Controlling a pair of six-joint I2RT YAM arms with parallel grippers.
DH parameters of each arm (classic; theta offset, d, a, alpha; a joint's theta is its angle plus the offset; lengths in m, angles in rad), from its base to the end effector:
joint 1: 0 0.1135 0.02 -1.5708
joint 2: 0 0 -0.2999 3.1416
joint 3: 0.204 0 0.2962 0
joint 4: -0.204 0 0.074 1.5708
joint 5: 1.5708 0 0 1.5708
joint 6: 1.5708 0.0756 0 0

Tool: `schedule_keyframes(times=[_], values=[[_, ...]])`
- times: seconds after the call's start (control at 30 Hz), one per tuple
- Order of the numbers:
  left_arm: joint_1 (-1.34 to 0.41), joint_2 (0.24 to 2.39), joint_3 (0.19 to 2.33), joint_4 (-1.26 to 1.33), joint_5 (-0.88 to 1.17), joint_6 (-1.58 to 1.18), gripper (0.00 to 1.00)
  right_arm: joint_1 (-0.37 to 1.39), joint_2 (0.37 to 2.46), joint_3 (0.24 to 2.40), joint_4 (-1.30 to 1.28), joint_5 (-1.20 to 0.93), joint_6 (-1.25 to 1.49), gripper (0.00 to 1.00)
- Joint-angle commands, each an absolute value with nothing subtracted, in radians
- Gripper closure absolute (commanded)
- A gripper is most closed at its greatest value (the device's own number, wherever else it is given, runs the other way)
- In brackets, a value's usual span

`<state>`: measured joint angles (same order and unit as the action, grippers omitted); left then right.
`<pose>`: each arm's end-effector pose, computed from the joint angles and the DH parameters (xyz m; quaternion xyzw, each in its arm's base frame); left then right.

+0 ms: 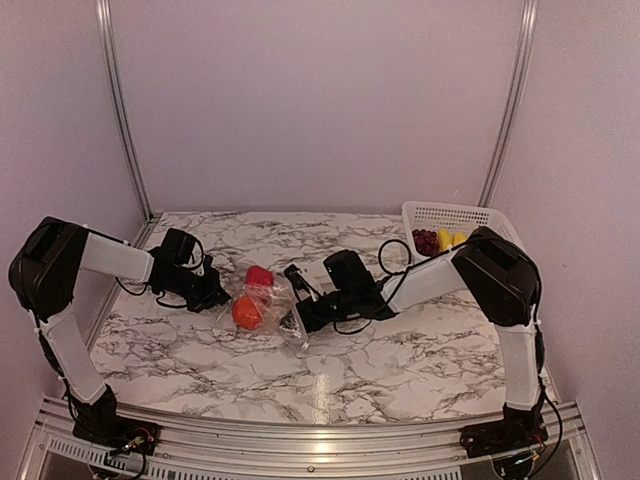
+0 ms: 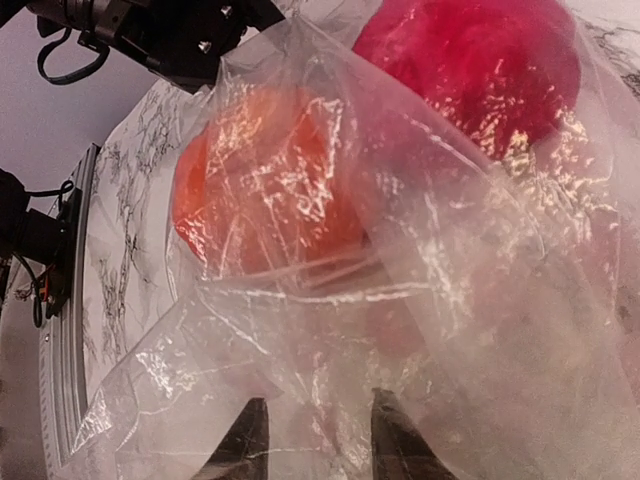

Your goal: Open the zip-top bag and remove the fake food

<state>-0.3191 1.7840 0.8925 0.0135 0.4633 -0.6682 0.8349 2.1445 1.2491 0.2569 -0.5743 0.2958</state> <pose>0.3719 -0.1585 0.1097 -0.0822 0.9151 -0.3467 0.1887 0.3195 0.4140 0.0946 -0.3508 0.7919 0.4445 0.2284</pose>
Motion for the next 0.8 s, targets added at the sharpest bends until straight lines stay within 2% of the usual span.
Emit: schedule_keyframes(times=[0.0,0.13,0.17,0.43,0.57,0.77], values=[[-0.313,1.750,0.931,-0.081,0.460,-0.610,1.00,0.824,2.092,1.181,0.307,-0.511,0.272,0.69],[-0.261,1.698,0.926,-0.109,0.493,-0.594,1.00,0.779,2.022,1.081,0.397,-0.502,0.336,0.70],[-0.255,1.686,0.929,-0.121,0.497,-0.583,0.97,0.766,2.006,1.060,0.417,-0.496,0.351,0.70],[-0.250,1.620,0.911,-0.152,0.557,-0.562,0.58,0.769,2.051,1.090,0.391,-0.446,0.346,0.71],[-0.251,1.585,0.892,-0.196,0.548,-0.529,0.42,0.787,2.086,1.115,0.388,-0.437,0.348,0.71],[-0.278,1.607,0.879,-0.236,0.567,-0.494,0.38,0.812,2.124,1.150,0.378,-0.416,0.326,0.71]])
